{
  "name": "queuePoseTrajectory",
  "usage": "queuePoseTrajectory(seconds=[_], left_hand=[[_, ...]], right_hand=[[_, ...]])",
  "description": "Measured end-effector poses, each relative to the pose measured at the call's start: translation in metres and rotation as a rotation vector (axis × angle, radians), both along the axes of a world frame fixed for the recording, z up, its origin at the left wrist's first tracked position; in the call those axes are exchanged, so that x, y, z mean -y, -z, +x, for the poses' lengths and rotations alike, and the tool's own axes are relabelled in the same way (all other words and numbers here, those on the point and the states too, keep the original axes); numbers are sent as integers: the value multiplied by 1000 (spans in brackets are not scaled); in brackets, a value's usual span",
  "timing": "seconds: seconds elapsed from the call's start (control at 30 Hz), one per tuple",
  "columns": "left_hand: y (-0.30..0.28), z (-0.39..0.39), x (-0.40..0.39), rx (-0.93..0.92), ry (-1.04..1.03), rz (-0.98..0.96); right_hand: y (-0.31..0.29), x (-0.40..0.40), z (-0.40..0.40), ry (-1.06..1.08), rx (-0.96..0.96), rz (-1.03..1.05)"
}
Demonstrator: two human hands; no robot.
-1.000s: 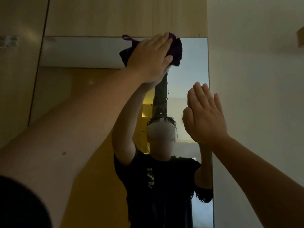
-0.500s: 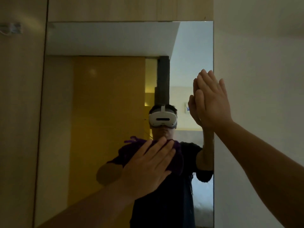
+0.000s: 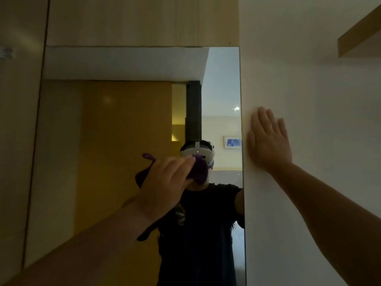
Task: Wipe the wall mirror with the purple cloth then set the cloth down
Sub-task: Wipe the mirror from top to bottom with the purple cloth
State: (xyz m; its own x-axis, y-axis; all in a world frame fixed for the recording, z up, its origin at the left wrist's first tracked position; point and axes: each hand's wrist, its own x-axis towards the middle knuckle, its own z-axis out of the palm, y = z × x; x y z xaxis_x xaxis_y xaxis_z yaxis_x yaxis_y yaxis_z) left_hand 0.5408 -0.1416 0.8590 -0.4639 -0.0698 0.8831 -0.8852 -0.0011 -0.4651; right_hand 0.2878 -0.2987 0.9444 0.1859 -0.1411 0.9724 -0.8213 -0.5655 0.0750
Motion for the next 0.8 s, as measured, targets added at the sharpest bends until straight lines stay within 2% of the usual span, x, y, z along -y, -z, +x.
queuePoseTrajectory(seconds=[0.23, 0.33, 0.43, 0.53, 0.6, 0.8], left_hand=[[-182, -54, 19, -103, 25, -107], [-259, -88, 22, -145, -55, -79], [-304, -106, 30, -138, -120, 2], [-304, -106, 46, -92, -199, 110], [-286, -103, 54, -59, -249, 89], [-176, -92, 52, 96, -240, 83]], right_hand=[[3, 9, 0, 33, -7, -23], [3, 10, -1, 48, -19, -28], [4, 12, 0, 50, -14, -43], [3, 15, -1, 50, -26, -55], [4, 15, -2, 40, -29, -56], [2, 10, -2, -4, -9, -66]])
